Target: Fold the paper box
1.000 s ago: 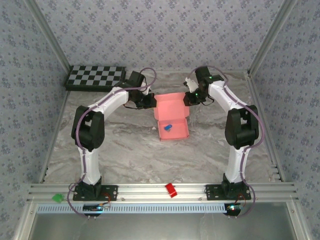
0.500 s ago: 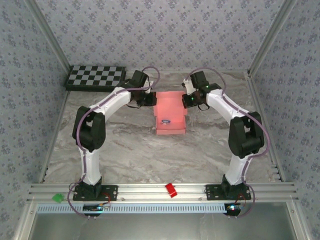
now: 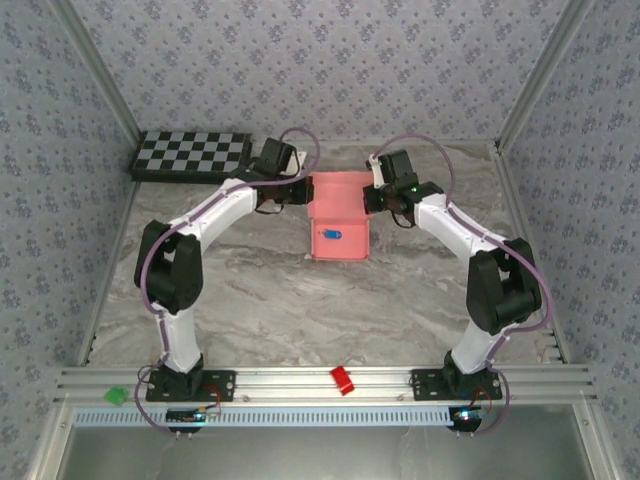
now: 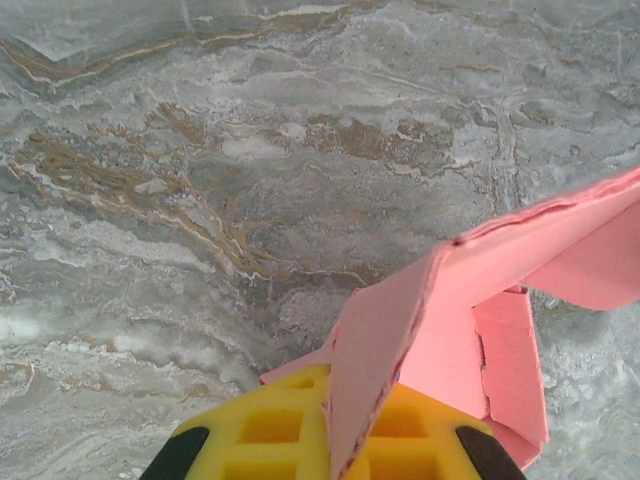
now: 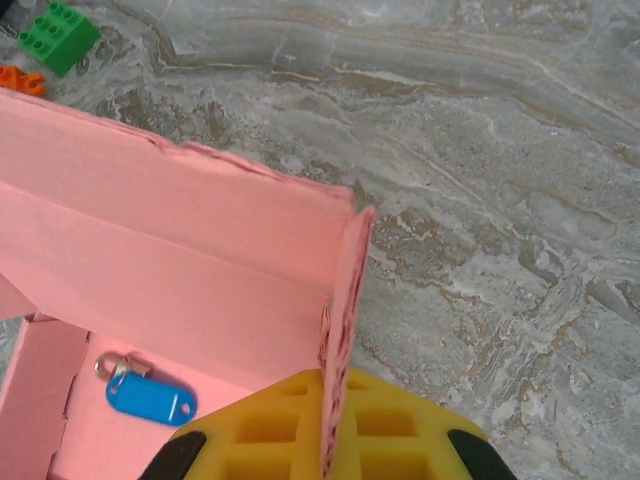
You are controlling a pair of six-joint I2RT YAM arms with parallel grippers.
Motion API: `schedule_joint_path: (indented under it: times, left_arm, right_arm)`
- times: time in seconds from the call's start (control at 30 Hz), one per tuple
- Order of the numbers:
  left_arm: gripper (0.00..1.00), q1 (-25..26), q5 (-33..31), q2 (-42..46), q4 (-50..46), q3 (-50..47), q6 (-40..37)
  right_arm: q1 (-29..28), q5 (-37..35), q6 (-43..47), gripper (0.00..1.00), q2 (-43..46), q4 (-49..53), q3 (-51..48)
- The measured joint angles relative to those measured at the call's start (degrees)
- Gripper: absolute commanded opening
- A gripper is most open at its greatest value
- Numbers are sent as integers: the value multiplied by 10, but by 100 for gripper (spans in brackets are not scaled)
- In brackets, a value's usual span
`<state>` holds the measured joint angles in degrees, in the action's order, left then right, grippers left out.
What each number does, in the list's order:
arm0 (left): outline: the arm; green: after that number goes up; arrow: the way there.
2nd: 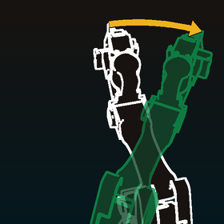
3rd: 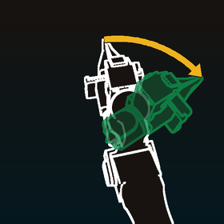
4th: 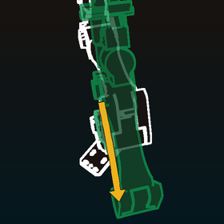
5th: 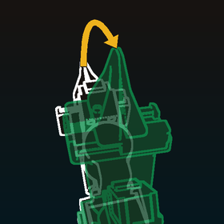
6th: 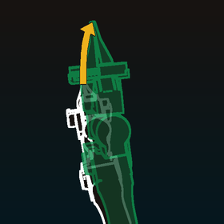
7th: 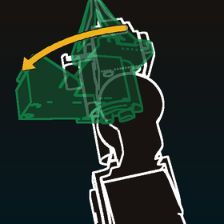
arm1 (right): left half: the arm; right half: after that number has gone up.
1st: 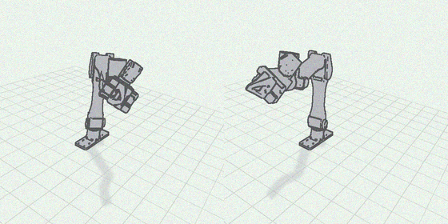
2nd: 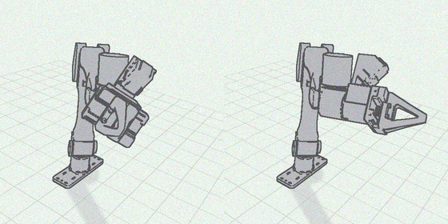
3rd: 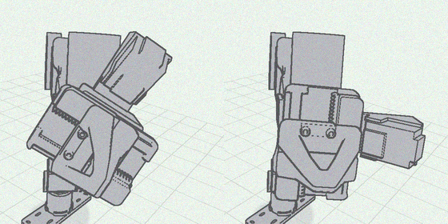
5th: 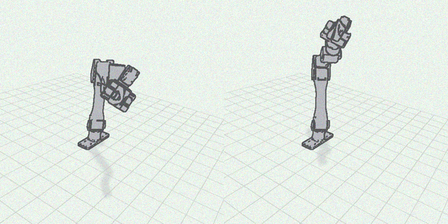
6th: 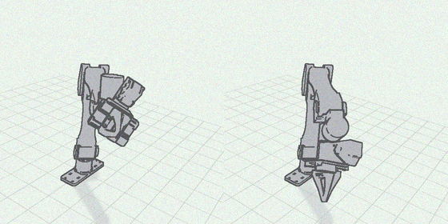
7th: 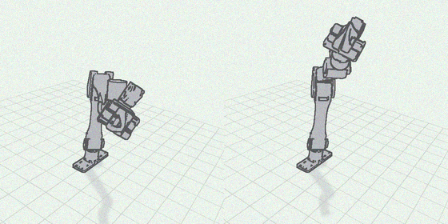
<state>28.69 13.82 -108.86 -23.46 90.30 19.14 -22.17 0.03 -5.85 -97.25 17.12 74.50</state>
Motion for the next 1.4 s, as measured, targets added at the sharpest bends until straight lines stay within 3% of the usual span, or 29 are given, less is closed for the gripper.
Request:
schedule_joint_path:
  times: [0.43, 1.4]
  left_arm:
    - [0, 10, -26, 16, 125, -101, 39]
    - [11, 37, -79, 55, 217, -184, 84]
  right_arm:
    - [-29, -66, -45, 4, 7, -164, -111]
    - [-94, -203, -92, 12, 51, -303, -223]
